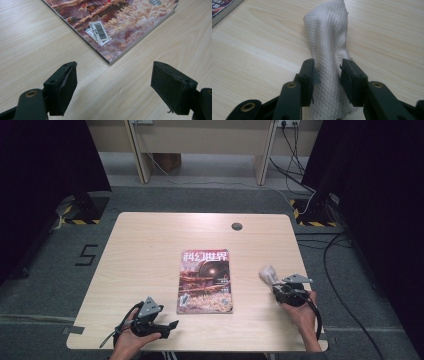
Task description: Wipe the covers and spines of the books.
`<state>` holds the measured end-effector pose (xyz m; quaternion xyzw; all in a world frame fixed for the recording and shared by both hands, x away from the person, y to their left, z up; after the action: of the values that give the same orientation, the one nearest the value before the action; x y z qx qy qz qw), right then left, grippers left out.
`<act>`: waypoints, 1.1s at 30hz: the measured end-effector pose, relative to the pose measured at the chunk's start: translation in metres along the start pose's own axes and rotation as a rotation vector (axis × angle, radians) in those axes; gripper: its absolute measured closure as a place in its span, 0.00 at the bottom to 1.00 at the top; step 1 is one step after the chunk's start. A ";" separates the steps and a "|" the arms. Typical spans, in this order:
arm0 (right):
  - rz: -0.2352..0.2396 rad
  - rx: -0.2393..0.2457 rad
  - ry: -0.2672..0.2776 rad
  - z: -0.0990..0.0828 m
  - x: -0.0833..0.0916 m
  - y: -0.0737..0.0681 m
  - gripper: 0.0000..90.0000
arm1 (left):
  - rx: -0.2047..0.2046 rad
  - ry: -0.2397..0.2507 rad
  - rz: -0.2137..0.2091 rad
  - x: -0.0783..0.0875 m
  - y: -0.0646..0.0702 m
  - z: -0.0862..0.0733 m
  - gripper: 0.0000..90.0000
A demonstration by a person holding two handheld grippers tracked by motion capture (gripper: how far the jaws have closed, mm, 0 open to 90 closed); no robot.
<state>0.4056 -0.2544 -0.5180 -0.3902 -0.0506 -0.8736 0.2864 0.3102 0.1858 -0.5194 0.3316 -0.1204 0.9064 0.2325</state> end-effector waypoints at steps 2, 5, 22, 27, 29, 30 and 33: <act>0.006 0.010 -0.007 0.001 -0.003 0.001 0.76 | -0.005 -0.003 -0.002 -0.001 0.001 0.000 0.23; 0.004 0.027 -0.007 0.006 -0.008 0.000 0.82 | -0.010 -0.005 -0.004 -0.002 0.002 0.000 0.23; 0.020 0.080 -0.007 0.044 -0.051 -0.017 0.83 | -0.016 -0.018 -0.008 -0.004 0.002 -0.001 0.23; 0.030 0.093 -0.004 0.051 -0.059 -0.017 0.82 | -0.013 -0.020 -0.004 -0.005 0.002 -0.001 0.23; 0.037 0.086 -0.001 0.054 -0.063 -0.019 0.82 | -0.013 -0.021 -0.005 -0.004 0.002 -0.002 0.23; 0.044 0.088 -0.002 0.056 -0.065 -0.020 0.82 | -0.012 -0.020 -0.005 -0.004 0.001 -0.002 0.23; 0.049 0.095 -0.010 0.060 -0.069 -0.023 0.81 | -0.008 -0.023 -0.005 -0.005 0.001 -0.002 0.23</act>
<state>0.4690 -0.1845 -0.5224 -0.3815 -0.0840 -0.8609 0.3259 0.3123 0.1843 -0.5246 0.3414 -0.1256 0.9015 0.2345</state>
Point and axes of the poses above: each handheld gripper's, and its own axes: x roughly backward along the jaws, z roughly out of its top, y roughly to its right, the point moved 3 cm from there along -x, roughly forward along the jaws, and after that the axes turned 15 degrees about z, right-handed, at the moved point
